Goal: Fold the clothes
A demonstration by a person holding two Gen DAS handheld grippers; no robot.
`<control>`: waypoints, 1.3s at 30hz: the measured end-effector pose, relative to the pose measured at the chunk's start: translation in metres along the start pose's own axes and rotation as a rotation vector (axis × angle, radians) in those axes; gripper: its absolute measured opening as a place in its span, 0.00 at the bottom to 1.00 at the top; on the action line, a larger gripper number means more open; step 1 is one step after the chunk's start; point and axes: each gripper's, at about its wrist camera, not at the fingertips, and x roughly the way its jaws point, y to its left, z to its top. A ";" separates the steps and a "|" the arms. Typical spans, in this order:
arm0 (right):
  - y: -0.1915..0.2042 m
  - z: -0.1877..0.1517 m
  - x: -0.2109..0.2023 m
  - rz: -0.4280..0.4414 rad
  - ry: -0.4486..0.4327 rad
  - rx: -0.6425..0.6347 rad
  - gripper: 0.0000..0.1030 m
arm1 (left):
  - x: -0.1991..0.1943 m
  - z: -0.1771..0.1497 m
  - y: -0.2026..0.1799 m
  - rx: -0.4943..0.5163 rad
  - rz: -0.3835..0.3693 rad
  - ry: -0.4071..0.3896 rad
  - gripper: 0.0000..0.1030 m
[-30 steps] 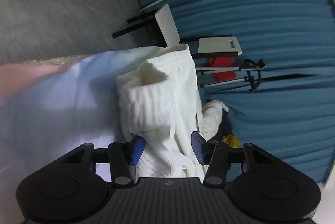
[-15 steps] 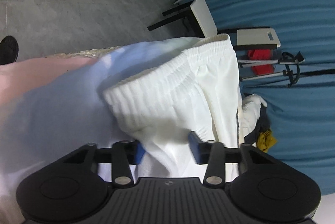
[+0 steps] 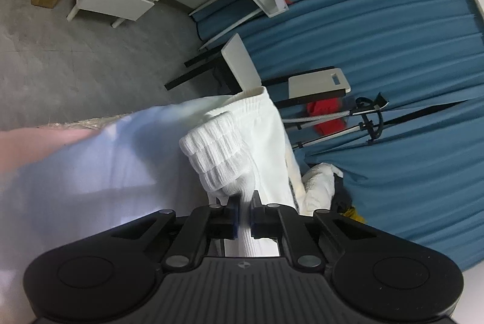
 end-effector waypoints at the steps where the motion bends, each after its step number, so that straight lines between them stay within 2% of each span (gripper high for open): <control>1: -0.003 -0.001 0.004 -0.010 0.034 0.013 0.16 | -0.001 0.000 0.001 -0.001 0.012 0.005 0.07; 3: -0.008 -0.003 0.012 -0.028 0.104 0.041 0.22 | -0.003 0.000 0.002 -0.002 0.039 0.017 0.07; 6: -0.012 -0.007 0.020 0.015 0.164 0.086 0.47 | 0.006 0.004 0.006 -0.033 0.101 0.043 0.09; 7: -0.010 -0.008 0.022 0.032 0.167 0.074 0.59 | 0.006 0.006 0.010 -0.054 0.124 0.052 0.11; 10: -0.002 -0.010 0.029 0.044 0.157 0.039 0.64 | 0.006 0.012 0.023 -0.108 0.150 0.086 0.25; 12: -0.002 -0.008 0.034 0.071 0.136 0.046 0.64 | 0.011 0.015 0.031 -0.148 0.141 0.108 0.50; 13: -0.002 -0.007 0.036 0.078 0.123 0.048 0.63 | 0.014 0.016 0.037 -0.173 0.110 0.120 0.54; 15: 0.000 -0.005 0.034 0.093 0.094 0.039 0.52 | 0.015 0.018 0.046 -0.212 0.102 0.131 0.57; 16: 0.001 -0.004 0.033 0.101 0.079 0.034 0.40 | 0.015 0.019 0.049 -0.224 0.100 0.136 0.57; 17: 0.003 -0.003 0.031 0.114 0.067 0.024 0.13 | 0.016 0.019 0.052 -0.228 0.091 0.142 0.60; 18: 0.005 -0.002 0.028 0.129 0.051 0.011 0.08 | 0.016 0.020 0.053 -0.229 0.082 0.149 0.61; 20: 0.009 0.000 0.019 0.173 0.015 0.003 0.07 | 0.016 0.019 0.055 -0.232 0.080 0.147 0.60; 22: 0.014 0.001 0.008 0.217 -0.025 -0.006 0.07 | 0.016 0.018 0.055 -0.228 0.083 0.143 0.53; 26: 0.032 -0.001 -0.012 0.255 -0.116 -0.097 0.07 | 0.013 0.013 0.057 -0.246 0.071 0.129 0.18; 32: 0.046 -0.001 -0.025 0.249 -0.181 -0.182 0.07 | 0.001 0.012 0.079 -0.360 -0.016 0.129 0.11; 36: 0.053 0.006 -0.027 0.232 -0.184 -0.163 0.06 | -0.008 0.022 0.076 -0.337 -0.046 0.126 0.10; 39: 0.079 0.009 -0.031 0.251 -0.197 -0.171 0.06 | -0.002 0.039 0.053 -0.328 -0.077 0.141 0.09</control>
